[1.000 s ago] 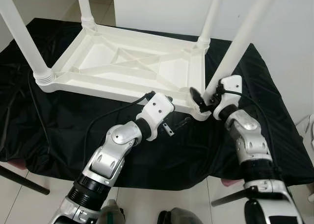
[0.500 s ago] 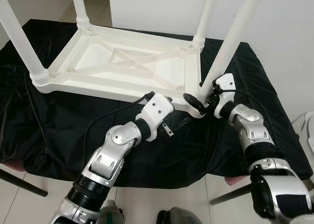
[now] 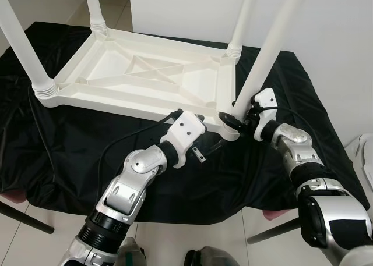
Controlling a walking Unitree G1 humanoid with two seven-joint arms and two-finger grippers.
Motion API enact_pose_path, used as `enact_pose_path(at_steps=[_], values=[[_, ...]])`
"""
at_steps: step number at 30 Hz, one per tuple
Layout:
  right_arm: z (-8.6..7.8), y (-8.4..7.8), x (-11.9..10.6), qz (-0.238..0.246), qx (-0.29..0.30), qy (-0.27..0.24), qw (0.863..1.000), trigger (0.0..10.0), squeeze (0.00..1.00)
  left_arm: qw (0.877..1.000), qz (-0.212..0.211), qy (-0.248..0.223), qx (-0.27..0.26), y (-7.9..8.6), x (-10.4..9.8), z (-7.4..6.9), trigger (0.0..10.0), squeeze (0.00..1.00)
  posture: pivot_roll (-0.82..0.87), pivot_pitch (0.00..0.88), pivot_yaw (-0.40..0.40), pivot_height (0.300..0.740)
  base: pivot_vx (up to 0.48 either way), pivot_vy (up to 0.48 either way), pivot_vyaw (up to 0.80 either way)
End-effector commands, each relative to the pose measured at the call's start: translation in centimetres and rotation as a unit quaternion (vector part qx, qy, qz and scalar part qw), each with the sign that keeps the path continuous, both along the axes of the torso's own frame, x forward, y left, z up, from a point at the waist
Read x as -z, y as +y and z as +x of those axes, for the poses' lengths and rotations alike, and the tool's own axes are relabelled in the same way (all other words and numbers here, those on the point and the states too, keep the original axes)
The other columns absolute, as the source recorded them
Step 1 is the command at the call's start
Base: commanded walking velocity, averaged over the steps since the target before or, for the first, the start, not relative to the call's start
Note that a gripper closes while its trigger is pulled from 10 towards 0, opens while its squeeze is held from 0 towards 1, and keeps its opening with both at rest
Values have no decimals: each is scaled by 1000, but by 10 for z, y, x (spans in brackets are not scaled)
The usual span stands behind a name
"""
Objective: Building children table
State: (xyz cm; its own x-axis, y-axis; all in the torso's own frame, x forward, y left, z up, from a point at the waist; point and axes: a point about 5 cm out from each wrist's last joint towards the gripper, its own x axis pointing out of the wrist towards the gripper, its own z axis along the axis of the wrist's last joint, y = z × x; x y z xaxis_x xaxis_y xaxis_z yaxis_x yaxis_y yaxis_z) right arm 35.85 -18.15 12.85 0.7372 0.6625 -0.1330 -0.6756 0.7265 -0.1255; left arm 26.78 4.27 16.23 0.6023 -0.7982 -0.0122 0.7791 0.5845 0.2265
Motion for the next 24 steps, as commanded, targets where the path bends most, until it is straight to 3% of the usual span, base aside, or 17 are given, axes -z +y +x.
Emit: enact_pose_path(at_steps=[1,5,9,14,18,22,24], values=[[-3,0,8,-7,-9,22,1000,0,0,1000,1,0,-17,2,0,1,10000,0,25,0,-84,740,0,0,0],[-2,-5,9,-1,14,22,1000,0,0,1000,0,1,-17,2,0,2,10000,0,25,0,-84,740,0,0,0],[2,-17,10,-29,89,19,995,0,0,1000,0,2,-16,2,0,1,10000,0,18,0,-83,740,0,0,0],[6,-22,5,-23,152,1,988,0,0,1000,-1,3,-16,2,0,0,10000,0,16,0,-84,740,0,0,0],[9,-20,-1,3,202,-20,979,0,0,1000,-2,5,-15,1,1,-1,10000,0,13,0,-83,740,0,0,0],[9,-15,-6,51,283,-23,958,0,0,1000,-1,5,-15,2,1,-1,10000,0,12,0,-83,740,0,0,0],[9,-15,-6,51,283,-23,958,0,0,1000,-1,5,-15,2,1,-1,10000,0,12,0,-83,740,0,0,0]])
